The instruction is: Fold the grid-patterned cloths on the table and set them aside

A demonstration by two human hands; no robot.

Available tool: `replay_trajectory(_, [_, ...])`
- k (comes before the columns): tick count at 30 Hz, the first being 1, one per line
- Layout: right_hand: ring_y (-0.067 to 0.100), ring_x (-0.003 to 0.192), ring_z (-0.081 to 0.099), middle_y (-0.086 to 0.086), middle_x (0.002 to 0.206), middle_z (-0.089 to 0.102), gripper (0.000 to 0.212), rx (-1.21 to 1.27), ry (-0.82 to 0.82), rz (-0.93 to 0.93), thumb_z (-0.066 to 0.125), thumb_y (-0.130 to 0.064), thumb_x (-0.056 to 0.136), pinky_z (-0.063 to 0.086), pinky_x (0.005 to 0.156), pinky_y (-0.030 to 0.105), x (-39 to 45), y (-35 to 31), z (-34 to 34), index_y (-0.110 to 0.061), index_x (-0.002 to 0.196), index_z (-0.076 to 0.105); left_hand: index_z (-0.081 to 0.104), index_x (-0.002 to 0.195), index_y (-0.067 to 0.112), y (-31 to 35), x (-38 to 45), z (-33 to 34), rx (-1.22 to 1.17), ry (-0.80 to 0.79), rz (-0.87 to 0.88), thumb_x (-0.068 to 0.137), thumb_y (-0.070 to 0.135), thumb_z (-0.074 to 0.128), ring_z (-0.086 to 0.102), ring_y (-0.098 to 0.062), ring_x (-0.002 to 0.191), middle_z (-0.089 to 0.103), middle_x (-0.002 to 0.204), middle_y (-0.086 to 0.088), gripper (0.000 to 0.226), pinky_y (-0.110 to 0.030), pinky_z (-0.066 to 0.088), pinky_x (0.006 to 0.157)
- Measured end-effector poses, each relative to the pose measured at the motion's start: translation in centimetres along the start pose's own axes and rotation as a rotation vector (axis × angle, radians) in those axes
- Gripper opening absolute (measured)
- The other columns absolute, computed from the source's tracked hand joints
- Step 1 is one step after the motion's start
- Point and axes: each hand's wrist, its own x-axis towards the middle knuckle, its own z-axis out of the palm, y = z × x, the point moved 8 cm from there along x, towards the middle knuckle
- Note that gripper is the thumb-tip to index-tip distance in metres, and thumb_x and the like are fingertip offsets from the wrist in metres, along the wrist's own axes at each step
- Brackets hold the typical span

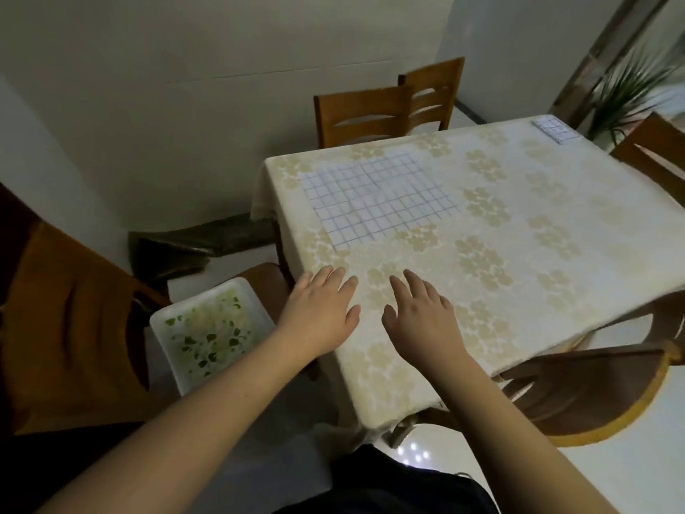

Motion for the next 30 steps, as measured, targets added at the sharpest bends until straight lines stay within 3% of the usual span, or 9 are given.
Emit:
replay_trajectory(10, [0.024, 0.147, 0.022, 0.007, 0.163, 0.019, 0.057, 0.053, -0.047, 0.036, 0.036, -0.035, 0.102, 0.022, 0.116, 0.040, 11.6, 7.1, 2.0, -0.017, 0.154, 0.023, 0.028, 0.151, 0.017, 0.4, 13.6, 3.4, 0.000, -0.070, 0.024, 0.101, 0.043, 0.029, 0.021, -0.023, 0.146, 0.027, 0.158, -0.007, 0.056, -0.041, 0.016, 0.118])
replay_trajectory(18, [0.021, 0.150, 0.015, 0.005, 0.164, 0.015, 0.060, 0.074, -0.183, 0.018, 0.034, -0.031, 0.101, 0.017, 0.119, 0.041, 23.0, 13.4, 8.5, -0.015, 0.156, 0.016, 0.058, 0.125, 0.014, -0.7, 23.9, 10.7, -0.048, -0.124, -0.050, 0.098, 0.032, 0.035, 0.045, -0.022, 0.127, 0.054, 0.133, -0.003, 0.040, -0.036, 0.031, 0.105])
replay_trajectory(20, [0.022, 0.151, 0.011, 0.005, 0.164, 0.012, 0.061, 0.068, -0.225, 0.001, 0.034, -0.030, 0.100, 0.014, 0.120, 0.043, 25.1, 14.4, 11.0, -0.015, 0.156, 0.014, 0.055, 0.131, 0.015, -1.1, 25.5, 12.8, -0.054, -0.149, -0.066, 0.098, 0.033, 0.035, 0.040, -0.023, 0.134, 0.048, 0.142, -0.005, 0.043, -0.037, 0.028, 0.109])
replay_trajectory(23, [0.023, 0.152, 0.003, 0.003, 0.165, 0.001, 0.061, 0.059, -0.290, -0.016, 0.031, -0.030, 0.100, 0.008, 0.121, 0.046, 27.6, 15.8, 14.3, -0.017, 0.156, 0.011, 0.043, 0.143, 0.016, -1.4, 27.3, 15.8, -0.031, -0.208, -0.069, 0.100, 0.035, 0.034, 0.020, -0.023, 0.147, 0.024, 0.160, -0.006, 0.048, -0.040, 0.019, 0.116])
replay_trajectory(26, [0.026, 0.151, -0.007, 0.002, 0.165, -0.012, 0.064, 0.099, -0.383, -0.044, 0.031, -0.035, 0.100, 0.001, 0.120, 0.047, 29.2, 16.4, 17.2, -0.019, 0.157, 0.005, 0.040, 0.145, 0.018, -1.7, 28.5, 17.7, -0.013, -0.231, -0.073, 0.101, 0.036, 0.032, 0.010, -0.020, 0.150, 0.014, 0.163, -0.003, 0.049, -0.040, 0.014, 0.119])
replay_trajectory(30, [0.030, 0.150, -0.013, 0.002, 0.163, -0.020, 0.068, 0.073, -0.336, -0.097, 0.019, -0.045, 0.099, -0.004, 0.119, 0.048, 30.7, 16.7, 18.6, -0.020, 0.157, -0.006, 0.027, 0.153, 0.021, -1.9, 28.9, 19.2, -0.020, -0.247, -0.111, 0.102, 0.038, 0.029, 0.004, -0.018, 0.151, 0.007, 0.164, -0.001, 0.054, -0.039, 0.010, 0.121])
